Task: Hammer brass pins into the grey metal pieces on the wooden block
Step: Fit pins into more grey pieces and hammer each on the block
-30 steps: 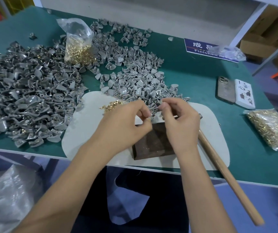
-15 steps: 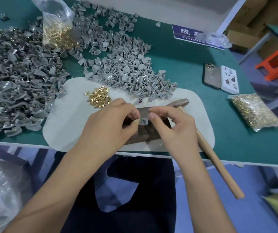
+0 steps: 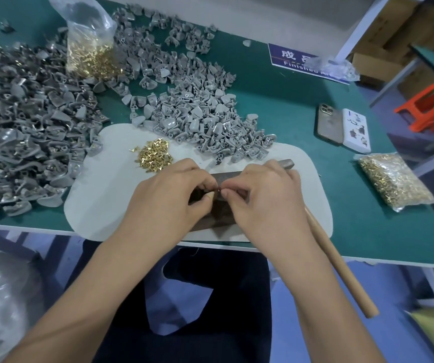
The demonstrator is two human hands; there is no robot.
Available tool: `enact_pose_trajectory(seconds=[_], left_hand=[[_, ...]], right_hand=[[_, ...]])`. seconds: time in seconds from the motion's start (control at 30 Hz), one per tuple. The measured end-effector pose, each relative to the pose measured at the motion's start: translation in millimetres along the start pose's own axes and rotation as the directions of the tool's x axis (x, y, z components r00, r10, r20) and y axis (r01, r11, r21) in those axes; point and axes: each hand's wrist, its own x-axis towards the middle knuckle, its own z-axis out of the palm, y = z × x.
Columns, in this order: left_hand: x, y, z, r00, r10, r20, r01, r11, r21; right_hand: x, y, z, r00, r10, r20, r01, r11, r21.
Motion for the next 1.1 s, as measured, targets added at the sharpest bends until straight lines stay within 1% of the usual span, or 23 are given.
enact_pose_trajectory(seconds=[0.03,0.1,0.17,0.2,0.23,0.27,0.3,0.37,0.4,0.47,0.6,0.67,0.73,0.8,0.87,0.93,1.0,1.03,1.07,1.1], left_hand=[[0.4,-0.3,-0.4,1.000,0.000,0.000,0.000,1.000,0.000],[1.2,-1.3,-1.5,1.000,0.005,0.003,-0.005,1.000,-0.005],[1.5,-2.6,-1.7,1.000,0.009,0.004,-0.009,1.000,-0.010],[1.1,-2.7,-1.9,1.000,0.009,-0.002,-0.009,1.000,-0.008],[0.5,-2.5,-2.0,1.000,0.008,-0.011,-0.008,1.000,-0.005],[0.1,-2.0,-2.2,1.000,0.005,-0.019,-0.005,1.000,-0.001],[-0.5,-1.4,-2.5,1.000,0.003,-0.023,-0.003,1.000,0.001],[-1.2,-0.2,-2.7,1.000,0.002,-0.025,-0.002,1.000,0.004],[-1.3,0.0,-2.7,1.000,0.004,-0.026,-0.004,1.000,0.012],[-1.0,0.0,-2.3,0.999,0.008,-0.033,-0.008,1.000,0.029],[-1.4,-2.5,-0.8,0.999,0.028,-0.036,-0.027,0.999,0.017],[-0.9,-5.4,0.7,0.999,0.039,-0.005,-0.039,0.999,-0.034],[0.5,-7.6,2.1,0.999,0.036,0.023,-0.032,0.990,-0.139],[0.7,-7.6,3.4,0.999,0.025,0.023,-0.021,0.986,-0.166],[-0.3,-6.1,4.4,1.000,0.012,0.001,-0.012,0.993,-0.115],[-1.4,-4.0,3.1,1.000,0.002,-0.025,-0.004,0.998,-0.059],[-1.8,-2.7,1.6,0.999,0.004,-0.040,-0.004,1.000,-0.007],[-1.8,-2.2,1.2,0.999,0.009,-0.044,-0.008,1.000,0.022],[-1.8,-1.8,1.0,0.999,0.012,-0.048,-0.010,0.999,0.043],[-2.0,-1.4,0.9,0.999,0.009,-0.051,-0.007,0.999,0.049]], right_hand=[[2.9,-4.2,-3.2,0.999,-0.023,0.026,0.025,0.994,-0.104],[7.4,-12.9,-5.1,0.997,-0.056,0.056,0.068,0.968,-0.241],[10.5,-17.6,-4.2,0.995,-0.077,0.070,0.096,0.943,-0.320],[11.1,-16.1,-3.8,0.995,-0.074,0.072,0.093,0.945,-0.313],[11.2,-11.7,-3.3,0.995,-0.063,0.072,0.080,0.960,-0.267],[10.4,-5.6,-3.0,0.996,-0.045,0.075,0.058,0.982,-0.181],[8.3,1.2,-2.4,0.997,-0.020,0.078,0.025,0.998,-0.054],[2.2,11.2,1.5,0.998,0.015,0.060,-0.028,0.976,0.215],[-0.6,12.8,4.6,0.999,0.014,0.033,-0.023,0.963,0.269],[-3.9,12.9,10.3,1.000,-0.004,-0.018,0.009,0.965,0.261],[-5.2,11.9,11.7,0.998,-0.011,-0.060,0.024,0.976,0.217],[-5.6,13.8,12.3,0.999,-0.005,-0.050,0.017,0.972,0.234],[-5.1,15.1,12.8,1.000,0.008,-0.030,0.001,0.959,0.283],[-3.1,18.0,13.7,1.000,0.021,-0.012,-0.016,0.947,0.320],[-1.9,22.4,15.6,1.000,0.028,-0.005,-0.024,0.939,0.344],[-4.0,24.2,18.5,0.999,0.010,-0.030,0.002,0.931,0.365],[-8.9,22.5,20.8,0.996,-0.027,-0.091,0.057,0.932,0.358],[-11.2,23.6,21.3,0.991,-0.018,-0.132,0.065,0.930,0.361],[-12.5,27.8,20.6,0.983,0.030,-0.180,0.043,0.921,0.386],[-12.9,36.2,19.4,0.968,0.108,-0.225,-0.003,0.907,0.421]])
